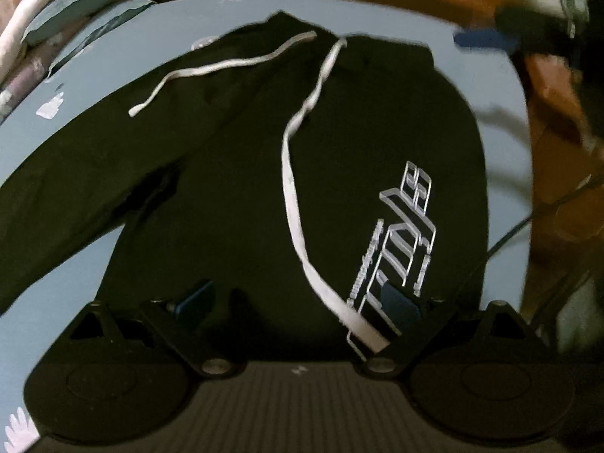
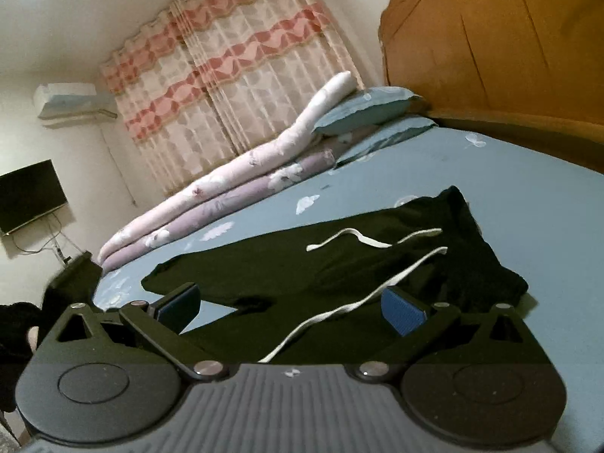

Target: Fold clothes

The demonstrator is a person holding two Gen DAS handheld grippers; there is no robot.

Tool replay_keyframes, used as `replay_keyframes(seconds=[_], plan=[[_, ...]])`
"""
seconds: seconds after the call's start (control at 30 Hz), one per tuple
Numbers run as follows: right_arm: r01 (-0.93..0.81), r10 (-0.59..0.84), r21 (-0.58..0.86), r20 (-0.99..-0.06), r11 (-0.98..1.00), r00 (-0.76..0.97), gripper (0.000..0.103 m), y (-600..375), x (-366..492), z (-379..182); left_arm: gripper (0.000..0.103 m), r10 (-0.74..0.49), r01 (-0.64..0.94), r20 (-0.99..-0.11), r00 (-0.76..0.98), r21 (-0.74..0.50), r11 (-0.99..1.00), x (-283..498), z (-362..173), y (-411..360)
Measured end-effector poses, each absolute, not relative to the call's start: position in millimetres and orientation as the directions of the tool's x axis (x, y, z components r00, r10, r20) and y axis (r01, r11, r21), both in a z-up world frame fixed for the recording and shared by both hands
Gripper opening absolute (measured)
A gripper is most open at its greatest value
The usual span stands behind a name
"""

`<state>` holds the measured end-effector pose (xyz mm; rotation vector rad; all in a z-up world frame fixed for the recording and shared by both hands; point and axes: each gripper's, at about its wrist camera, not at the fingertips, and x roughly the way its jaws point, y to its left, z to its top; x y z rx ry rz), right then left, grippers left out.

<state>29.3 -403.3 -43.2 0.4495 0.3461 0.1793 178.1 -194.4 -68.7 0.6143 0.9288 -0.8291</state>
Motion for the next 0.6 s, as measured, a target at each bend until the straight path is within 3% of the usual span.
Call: replay_keyframes(seconds=[0.13, 0.37, 0.47, 0.6], plan=[[-0.063, 0.228, 0.475, -0.298, 0.878, 0.927, 0.103, -409, 31, -47, 0.095, -0.265, 0.833, -0.867, 0.423, 0.257, 0.489, 165, -77, -198], [-0.020, 0.220, 0.510, -0.335, 0.860, 0.916, 0.103, -420, 44, -60, 0.095, -0.111, 0.787, -0.878, 0.465, 0.353, 0.506, 176, -65, -171], [-0.001, 0.217, 0.525, -0.350, 0.851, 0.911, 0.103, -424, 49, -66, 0.095, -0.159, 0.780, -0.885, 0.437, 0.285, 0.557, 197, -42, -163], [0.008, 0.220, 0.536, -0.361, 0.844, 0.906, 0.103, -425, 54, -71, 0.095, -0.319, 0.775, -0.846, 0.428, 0.161, 0.612, 241, -10, -173]])
